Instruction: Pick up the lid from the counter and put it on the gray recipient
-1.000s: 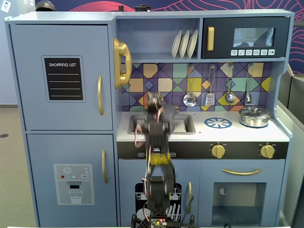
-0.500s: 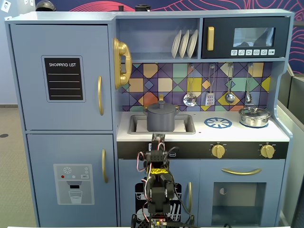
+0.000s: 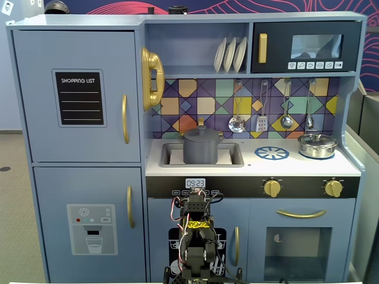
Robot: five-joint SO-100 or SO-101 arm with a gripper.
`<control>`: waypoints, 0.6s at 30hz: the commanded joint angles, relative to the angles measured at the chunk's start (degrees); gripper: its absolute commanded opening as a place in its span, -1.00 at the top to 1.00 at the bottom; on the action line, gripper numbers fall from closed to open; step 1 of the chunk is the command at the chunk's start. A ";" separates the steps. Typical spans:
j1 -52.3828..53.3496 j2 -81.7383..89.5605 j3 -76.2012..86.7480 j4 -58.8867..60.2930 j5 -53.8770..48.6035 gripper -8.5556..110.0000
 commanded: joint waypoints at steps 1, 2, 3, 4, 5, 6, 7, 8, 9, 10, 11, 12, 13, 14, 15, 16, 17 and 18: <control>4.39 -0.35 0.35 9.58 3.52 0.77; 5.36 -0.35 0.35 9.58 3.60 0.77; 5.98 -0.35 0.35 9.58 3.60 0.77; 6.33 -0.35 0.35 9.58 3.60 0.77; 6.42 -0.35 0.35 9.58 3.60 0.77; 6.42 -0.35 0.35 9.58 3.60 0.77; 6.42 -0.35 0.35 9.58 3.60 0.76; 6.42 -0.35 0.35 9.58 3.60 0.76; 6.42 -0.35 0.35 9.58 3.60 0.76; 6.42 -0.35 0.35 9.58 3.60 0.76; 6.42 -0.35 0.35 9.58 3.60 0.76; 6.42 -0.35 0.35 9.58 3.60 0.75; 6.42 -0.35 0.35 9.58 3.60 0.75; 6.42 -0.35 0.35 9.58 3.60 0.75; 6.42 -0.35 0.35 9.58 3.60 0.75; 6.42 -0.35 0.35 9.58 3.60 0.75; 6.42 -0.35 0.35 9.58 3.60 0.75; 6.42 -0.35 0.35 9.58 3.60 0.75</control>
